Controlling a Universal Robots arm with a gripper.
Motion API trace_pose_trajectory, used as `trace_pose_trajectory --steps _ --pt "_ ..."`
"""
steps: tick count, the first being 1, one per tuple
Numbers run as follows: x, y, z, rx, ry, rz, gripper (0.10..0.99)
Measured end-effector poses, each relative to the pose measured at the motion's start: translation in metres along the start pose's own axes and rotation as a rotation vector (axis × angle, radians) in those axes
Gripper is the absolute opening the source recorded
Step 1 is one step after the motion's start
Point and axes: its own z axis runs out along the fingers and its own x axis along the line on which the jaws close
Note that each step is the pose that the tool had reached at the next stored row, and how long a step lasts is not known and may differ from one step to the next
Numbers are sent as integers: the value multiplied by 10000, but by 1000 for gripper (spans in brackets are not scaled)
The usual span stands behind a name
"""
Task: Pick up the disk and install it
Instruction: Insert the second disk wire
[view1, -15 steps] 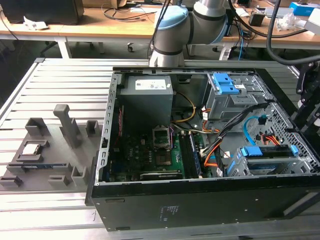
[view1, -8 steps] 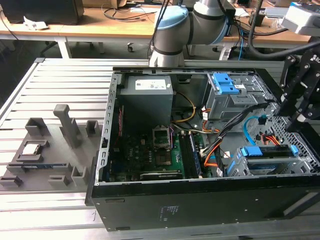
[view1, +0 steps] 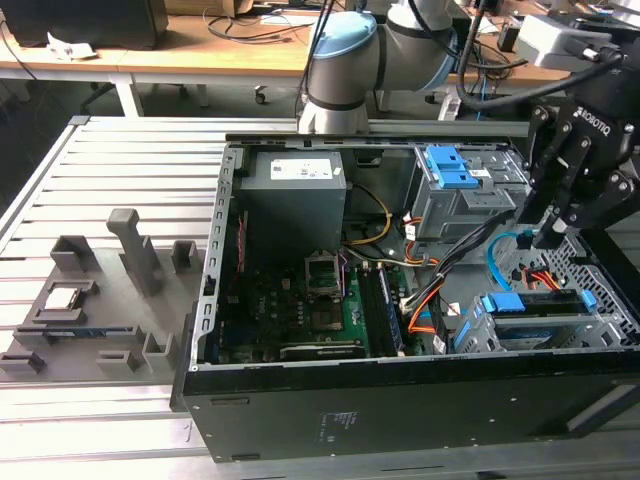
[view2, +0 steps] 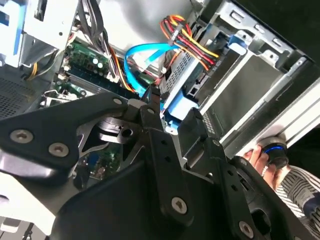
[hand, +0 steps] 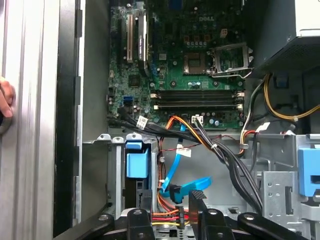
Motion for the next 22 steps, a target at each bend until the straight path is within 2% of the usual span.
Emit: trace_pose_trajectory --steps 2,4,10,11,13,20,22 --pt "-6 21 51 34 28 -358 420" --pt "-15 104 113 51 42 -558 420" --pt "-16 112 118 58 51 -616 408" --pt "-16 113 118 57 51 -616 275" --pt "-16 115 118 57 50 -616 161" --pt "-15 120 119 58 50 -615 161" --pt "53 121 127 57 50 -615 161"
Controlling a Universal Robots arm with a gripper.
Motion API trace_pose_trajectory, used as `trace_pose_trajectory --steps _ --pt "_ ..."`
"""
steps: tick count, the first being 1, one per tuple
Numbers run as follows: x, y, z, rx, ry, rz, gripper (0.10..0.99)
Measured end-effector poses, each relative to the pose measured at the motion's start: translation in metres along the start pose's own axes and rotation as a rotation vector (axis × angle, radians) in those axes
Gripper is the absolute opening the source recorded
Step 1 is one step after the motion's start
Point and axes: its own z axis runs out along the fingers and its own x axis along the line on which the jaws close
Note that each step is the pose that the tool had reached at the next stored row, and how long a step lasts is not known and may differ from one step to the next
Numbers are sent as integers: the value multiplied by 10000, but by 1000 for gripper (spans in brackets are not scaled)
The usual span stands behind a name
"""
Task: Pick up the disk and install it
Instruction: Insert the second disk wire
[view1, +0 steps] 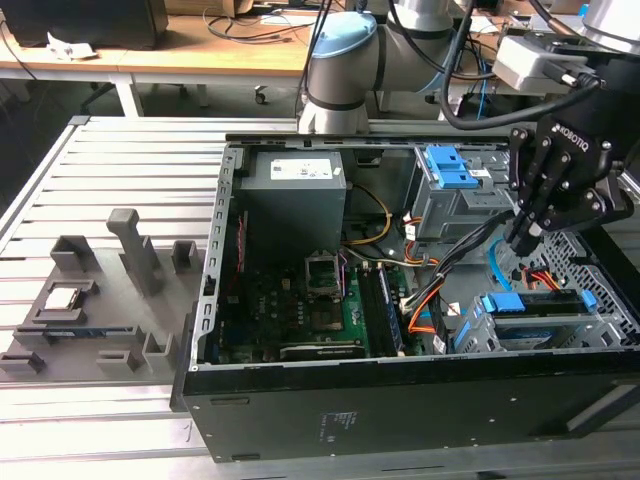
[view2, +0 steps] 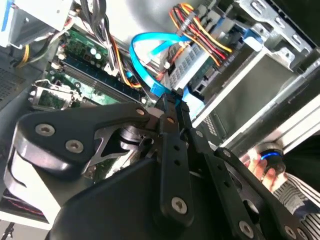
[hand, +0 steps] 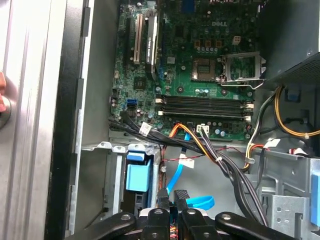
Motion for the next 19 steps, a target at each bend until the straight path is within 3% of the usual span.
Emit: trace_pose_trajectory --steps 4,6,8,9,14,19 --pt "180 10 53 2 -27 -2 161" --pt "219 11 75 12 -174 -5 161" --pt "247 7 98 29 -420 1 161" --pt "262 -3 113 29 -450 1 161" --pt "310 -111 267 -20 -467 -5 161" --pt "321 -170 290 -26 -469 -5 161"
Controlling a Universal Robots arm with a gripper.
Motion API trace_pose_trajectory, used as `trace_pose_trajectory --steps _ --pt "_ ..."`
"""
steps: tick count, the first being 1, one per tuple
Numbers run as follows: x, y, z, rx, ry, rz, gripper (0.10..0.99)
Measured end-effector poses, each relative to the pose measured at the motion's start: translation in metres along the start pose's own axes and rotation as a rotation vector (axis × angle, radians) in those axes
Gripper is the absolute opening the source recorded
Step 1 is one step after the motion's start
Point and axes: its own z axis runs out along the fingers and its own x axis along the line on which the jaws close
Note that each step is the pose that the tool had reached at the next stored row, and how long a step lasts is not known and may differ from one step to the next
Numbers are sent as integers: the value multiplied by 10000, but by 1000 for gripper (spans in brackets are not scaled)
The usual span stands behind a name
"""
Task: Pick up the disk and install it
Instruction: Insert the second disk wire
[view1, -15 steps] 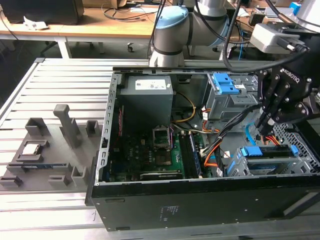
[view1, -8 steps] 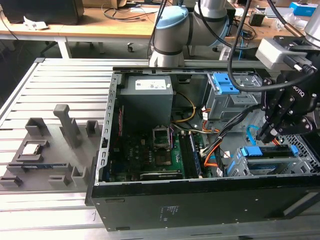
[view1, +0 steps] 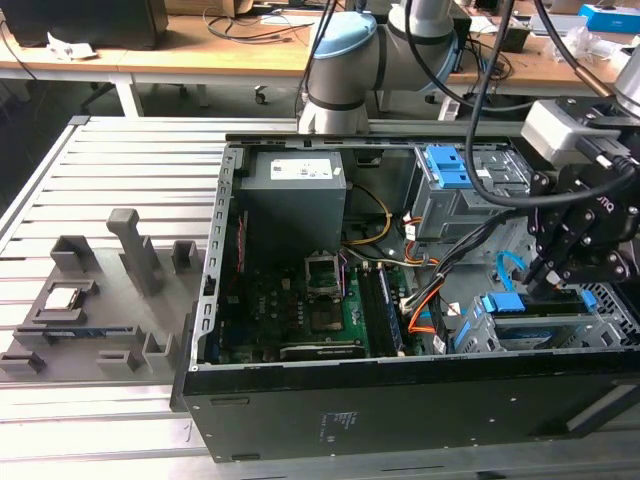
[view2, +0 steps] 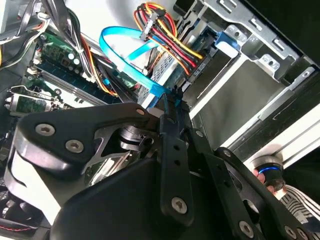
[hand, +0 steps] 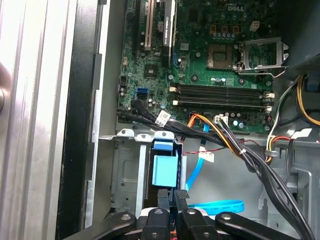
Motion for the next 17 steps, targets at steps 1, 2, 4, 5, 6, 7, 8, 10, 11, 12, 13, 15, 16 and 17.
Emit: trace_pose_trajectory --steps 1,2,4,5,6,7,8,10,11,12,13,15,16,17 --pt "3 -14 3 -1 0 0 161" --pt "4 -26 5 -1 0 0 161" --pt "6 -54 9 -2 1 1 161" --pt "6 -61 9 -2 0 0 161" --pt "6 -68 11 -3 0 0 161" --pt "7 -79 18 -5 -6 -1 161" --pt "9 -80 36 -3 -40 -2 161" --pt "13 -82 55 1 -85 -5 161" --pt "16 -83 67 3 -117 -9 161" --pt "26 -84 85 4 -138 -11 161" --pt "32 -84 92 4 -133 -11 161" --pt "35 -84 94 4 -131 -10 161" --pt "35 -84 95 5 -132 -10 161" --pt "35 -84 95 5 -131 -10 161"
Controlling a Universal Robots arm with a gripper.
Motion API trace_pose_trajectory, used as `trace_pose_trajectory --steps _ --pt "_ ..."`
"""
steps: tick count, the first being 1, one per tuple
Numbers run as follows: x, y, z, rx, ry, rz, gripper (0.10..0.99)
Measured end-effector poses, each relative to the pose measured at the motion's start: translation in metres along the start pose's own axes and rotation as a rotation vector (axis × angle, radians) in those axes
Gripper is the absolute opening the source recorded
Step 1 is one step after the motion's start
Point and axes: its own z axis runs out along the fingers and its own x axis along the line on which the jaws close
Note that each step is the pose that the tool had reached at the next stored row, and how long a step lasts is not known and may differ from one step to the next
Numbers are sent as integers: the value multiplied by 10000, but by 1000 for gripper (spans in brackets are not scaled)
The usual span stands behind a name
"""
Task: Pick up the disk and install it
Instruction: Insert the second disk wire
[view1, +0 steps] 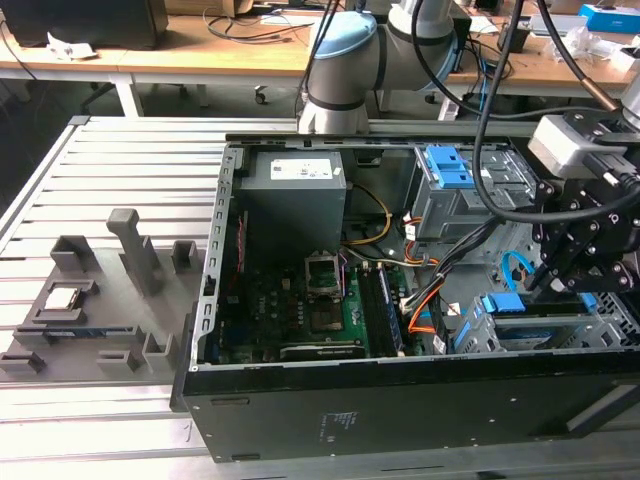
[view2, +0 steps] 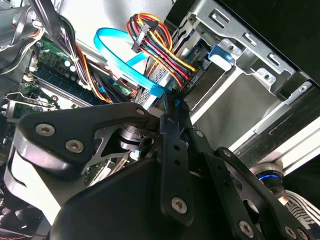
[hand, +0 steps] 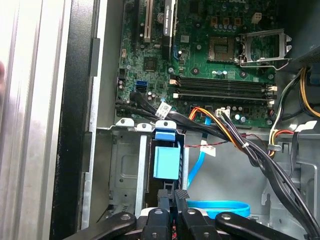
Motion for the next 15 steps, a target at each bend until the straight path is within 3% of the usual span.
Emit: trace_pose_trajectory --steps 4,5,6,10,12,13,15 --pt "-2 0 3 -1 5 0 173" --pt "-1 1 -12 -1 20 2 235" --pt "-2 4 -44 -2 22 3 235" --pt "-9 22 -293 -3 34 3 224" --pt "-7 33 -440 -1 38 4 106" --pt "-5 37 -492 -1 37 4 106" --pt "-3 40 -528 -1 37 3 106"
